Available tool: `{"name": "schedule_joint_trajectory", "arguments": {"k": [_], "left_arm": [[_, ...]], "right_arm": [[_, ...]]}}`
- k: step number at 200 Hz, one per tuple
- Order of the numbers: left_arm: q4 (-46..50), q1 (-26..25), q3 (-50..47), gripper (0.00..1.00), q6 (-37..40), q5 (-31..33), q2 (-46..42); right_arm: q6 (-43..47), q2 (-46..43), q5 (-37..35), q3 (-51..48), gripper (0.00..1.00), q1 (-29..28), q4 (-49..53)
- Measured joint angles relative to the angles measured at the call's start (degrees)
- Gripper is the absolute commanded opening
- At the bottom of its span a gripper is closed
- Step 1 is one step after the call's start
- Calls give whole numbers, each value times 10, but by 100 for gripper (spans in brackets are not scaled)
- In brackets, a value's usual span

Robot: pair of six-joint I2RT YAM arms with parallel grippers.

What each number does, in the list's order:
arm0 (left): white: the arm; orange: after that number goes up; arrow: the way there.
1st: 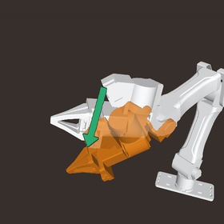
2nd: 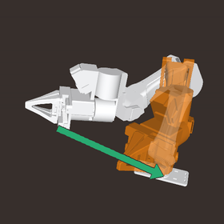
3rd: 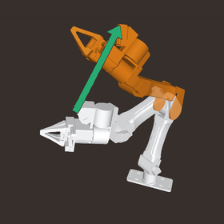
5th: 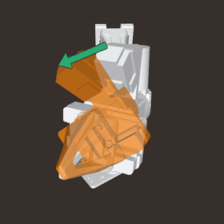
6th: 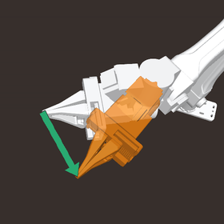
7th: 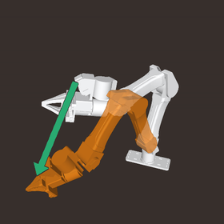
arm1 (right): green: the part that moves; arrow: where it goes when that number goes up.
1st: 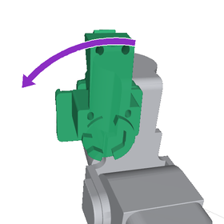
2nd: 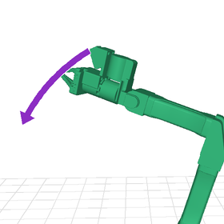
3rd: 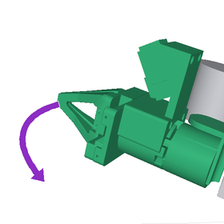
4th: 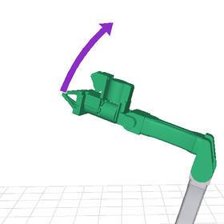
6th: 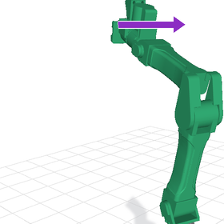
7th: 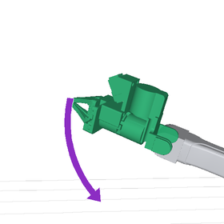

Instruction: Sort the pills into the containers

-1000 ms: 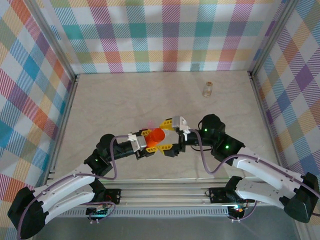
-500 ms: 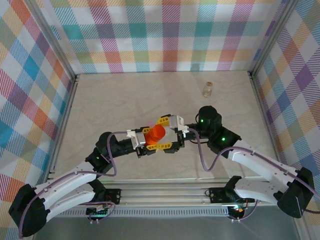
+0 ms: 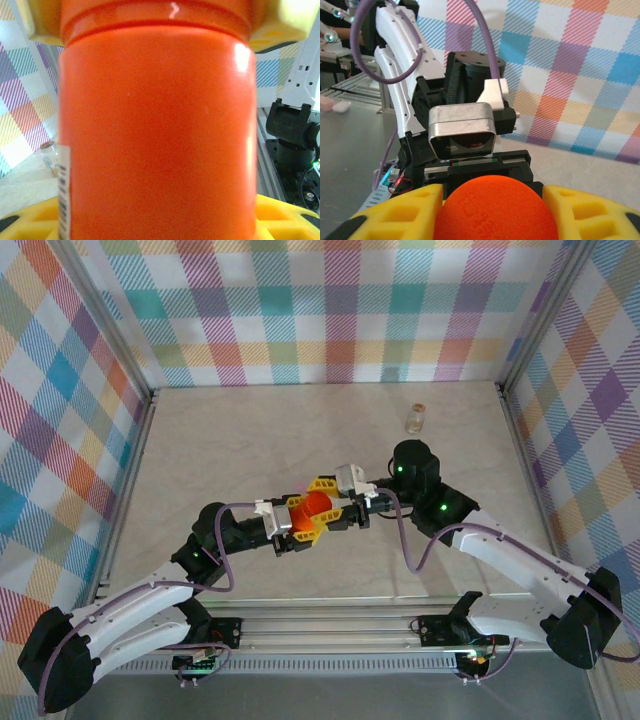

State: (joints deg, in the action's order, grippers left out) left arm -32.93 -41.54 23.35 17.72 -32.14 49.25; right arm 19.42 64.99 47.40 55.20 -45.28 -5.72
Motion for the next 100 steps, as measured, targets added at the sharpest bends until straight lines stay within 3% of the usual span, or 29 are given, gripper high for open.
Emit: {"name": "schedule_joint_trajectory", "arguments": {"k": [55,100], "left_arm": [[57,1,19,0,-5,16,9],[110,1,22,0,1,74,7]], "right_arm": [[-88,19,-26,3,12,2,-10],[-251,10,-169,-12,8,-22,6]]}}
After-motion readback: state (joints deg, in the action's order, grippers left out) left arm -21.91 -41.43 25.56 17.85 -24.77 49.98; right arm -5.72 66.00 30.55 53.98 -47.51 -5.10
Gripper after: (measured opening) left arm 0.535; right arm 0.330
